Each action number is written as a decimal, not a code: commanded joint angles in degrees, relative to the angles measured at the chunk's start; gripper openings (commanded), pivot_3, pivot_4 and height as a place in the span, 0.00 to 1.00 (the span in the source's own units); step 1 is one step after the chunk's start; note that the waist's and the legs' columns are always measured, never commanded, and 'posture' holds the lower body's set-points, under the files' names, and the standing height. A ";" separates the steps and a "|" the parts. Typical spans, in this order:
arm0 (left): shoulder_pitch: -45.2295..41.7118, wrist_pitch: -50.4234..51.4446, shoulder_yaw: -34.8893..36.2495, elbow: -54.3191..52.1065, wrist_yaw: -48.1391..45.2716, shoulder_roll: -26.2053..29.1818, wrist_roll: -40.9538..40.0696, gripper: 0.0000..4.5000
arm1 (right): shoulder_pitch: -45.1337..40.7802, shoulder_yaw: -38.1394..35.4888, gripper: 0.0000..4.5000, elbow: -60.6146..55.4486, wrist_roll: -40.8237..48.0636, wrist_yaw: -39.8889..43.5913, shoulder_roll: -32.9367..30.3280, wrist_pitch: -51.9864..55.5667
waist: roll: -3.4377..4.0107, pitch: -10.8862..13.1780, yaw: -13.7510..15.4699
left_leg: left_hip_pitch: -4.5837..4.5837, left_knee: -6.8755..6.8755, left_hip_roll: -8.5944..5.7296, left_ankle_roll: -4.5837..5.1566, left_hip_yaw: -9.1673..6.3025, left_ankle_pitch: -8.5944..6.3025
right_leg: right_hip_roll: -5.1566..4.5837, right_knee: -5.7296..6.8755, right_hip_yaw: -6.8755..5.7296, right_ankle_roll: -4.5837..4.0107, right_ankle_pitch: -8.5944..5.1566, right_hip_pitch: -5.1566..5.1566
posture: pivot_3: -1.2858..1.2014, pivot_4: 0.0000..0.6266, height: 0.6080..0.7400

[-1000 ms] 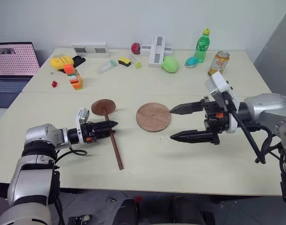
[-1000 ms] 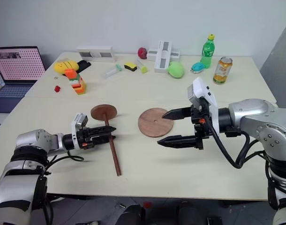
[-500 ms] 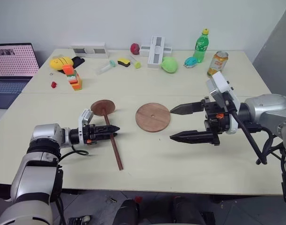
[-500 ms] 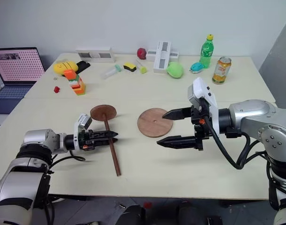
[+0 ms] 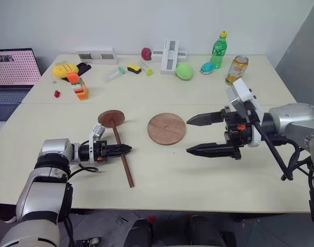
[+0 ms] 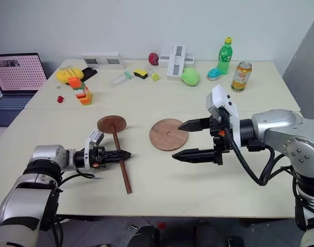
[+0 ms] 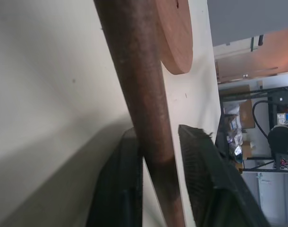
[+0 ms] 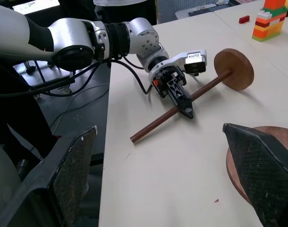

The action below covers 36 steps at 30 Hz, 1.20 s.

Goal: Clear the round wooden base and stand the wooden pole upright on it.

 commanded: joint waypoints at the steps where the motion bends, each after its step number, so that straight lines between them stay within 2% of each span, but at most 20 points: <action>1: 2.16 -0.41 -1.99 2.81 1.25 -1.08 3.43 0.09 | -0.52 -1.60 1.00 -0.97 1.23 -0.23 -0.46 -0.45 | 0.00 0.00 -0.06 | 0.08 -0.01 0.01 0.00 0.02 0.00 | 0.01 0.00 0.02 0.00 0.00 0.06 | 0.52 0.24 1.00; 6: 0.87 -0.16 -1.13 1.70 1.03 -0.21 2.81 0.08 | -0.45 -1.36 1.00 -0.93 0.83 -0.28 -0.33 -0.82 | 0.00 0.00 -0.08 | 0.15 -0.04 0.01 0.01 0.03 0.00 | 0.02 -0.02 0.04 0.01 -0.01 0.12 | 0.52 0.24 1.00; 10: -4.18 2.50 3.18 -2.29 3.67 0.69 -0.35 0.08 | -0.40 -1.54 1.00 -0.79 0.48 -0.46 -0.24 -1.22 | -0.10 0.06 -0.05 | 0.11 -0.04 0.03 0.00 0.01 0.00 | 0.03 -0.01 0.02 0.01 -0.01 0.09 | 0.52 0.24 1.00; 12: -9.62 6.49 7.69 -6.48 6.40 0.78 -3.93 0.07 | -0.08 -1.76 1.00 -0.85 0.32 -0.61 -0.19 -1.60 | -0.45 0.28 0.07 | 0.02 -0.02 0.04 0.00 -0.05 0.00 | 0.04 0.01 -0.03 0.01 -0.01 0.00 | 0.52 0.24 1.00; 14: -14.01 10.58 11.30 -10.02 8.21 0.61 -7.19 0.07 | 0.12 -1.64 1.00 -0.91 0.12 -0.99 0.22 -1.98 | -0.96 0.58 0.16 | -0.45 0.18 0.12 -0.02 -0.28 0.01 | 0.13 0.06 -0.24 -0.01 0.00 -0.27 | 0.52 0.24 1.00; 16: -16.46 13.70 13.50 -13.51 8.81 0.18 -9.94 0.07 | 0.25 -1.45 1.00 -1.00 0.01 -1.38 0.72 -2.36 | -1.21 0.72 0.07 | -0.75 0.23 0.12 -0.04 -0.34 0.02 | 0.13 0.04 -0.32 -0.02 0.01 -0.51 | 0.52 0.24 1.00; 21: -19.65 15.33 17.24 -20.65 15.90 -4.52 -13.28 0.07 | 0.79 -0.82 1.00 -0.95 -1.07 -2.39 2.22 -3.94 | -1.22 0.73 -0.44 | -0.79 0.01 0.10 -0.26 -0.12 0.14 | 0.01 -0.44 -0.20 -0.01 0.00 -0.49 | 0.52 0.24 1.00; 25: -19.91 2.63 20.21 -24.51 25.04 -9.69 -11.28 0.07 | 1.81 -1.09 1.00 -1.15 -1.81 -3.50 3.05 -5.14 | -1.27 0.80 -0.20 | -0.81 0.07 0.18 -0.26 -0.20 0.14 | 0.01 -0.36 -0.25 -0.02 0.01 -0.51 | 0.52 0.24 1.00; 28: -19.43 -14.90 16.79 -25.39 30.93 -11.90 -4.26 0.07 | 3.58 -0.25 1.00 -2.50 -4.25 -6.00 5.04 -7.63 | -1.27 0.80 -0.36 | -0.76 0.08 0.15 -0.26 -0.10 0.14 | 0.01 -0.27 -0.13 -0.02 0.02 -0.52 | 0.52 0.24 1.00; 36: -10.54 -30.95 12.68 -37.65 34.94 -17.54 -0.89 0.07 | 15.33 8.77 1.00 -9.02 -23.09 -19.82 13.44 -19.95 | -1.27 0.80 0.20 | -0.83 0.08 0.09 -0.27 0.00 0.14 | -0.06 -0.30 -0.08 -0.01 0.03 -0.55 | 0.52 0.24 1.00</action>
